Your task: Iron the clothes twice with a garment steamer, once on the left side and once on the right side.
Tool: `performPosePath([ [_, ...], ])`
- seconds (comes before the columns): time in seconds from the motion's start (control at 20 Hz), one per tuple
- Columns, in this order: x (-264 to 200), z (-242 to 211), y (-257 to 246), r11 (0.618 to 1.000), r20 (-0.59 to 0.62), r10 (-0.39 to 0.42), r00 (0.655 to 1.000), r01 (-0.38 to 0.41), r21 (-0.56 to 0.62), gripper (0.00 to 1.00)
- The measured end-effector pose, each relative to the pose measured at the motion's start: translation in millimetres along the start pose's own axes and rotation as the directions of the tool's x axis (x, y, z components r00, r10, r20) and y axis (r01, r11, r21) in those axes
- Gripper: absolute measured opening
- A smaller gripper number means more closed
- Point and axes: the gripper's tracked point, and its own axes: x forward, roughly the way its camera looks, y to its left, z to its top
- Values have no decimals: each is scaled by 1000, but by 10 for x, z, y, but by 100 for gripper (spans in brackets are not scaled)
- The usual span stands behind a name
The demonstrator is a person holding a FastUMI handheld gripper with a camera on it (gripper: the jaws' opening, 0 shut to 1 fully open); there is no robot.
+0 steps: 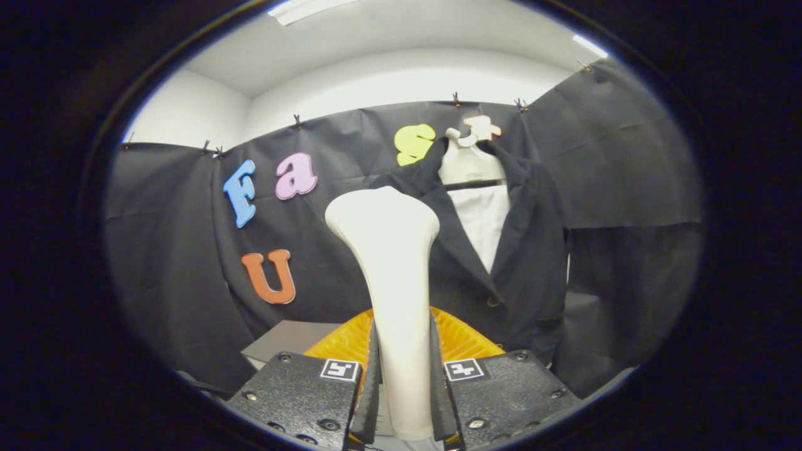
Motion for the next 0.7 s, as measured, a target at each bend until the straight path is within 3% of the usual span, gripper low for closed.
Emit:
performPosePath([
  [0.7, 870, -297, -480, 981, -63, -165, 984, 157, -112, 37],
])
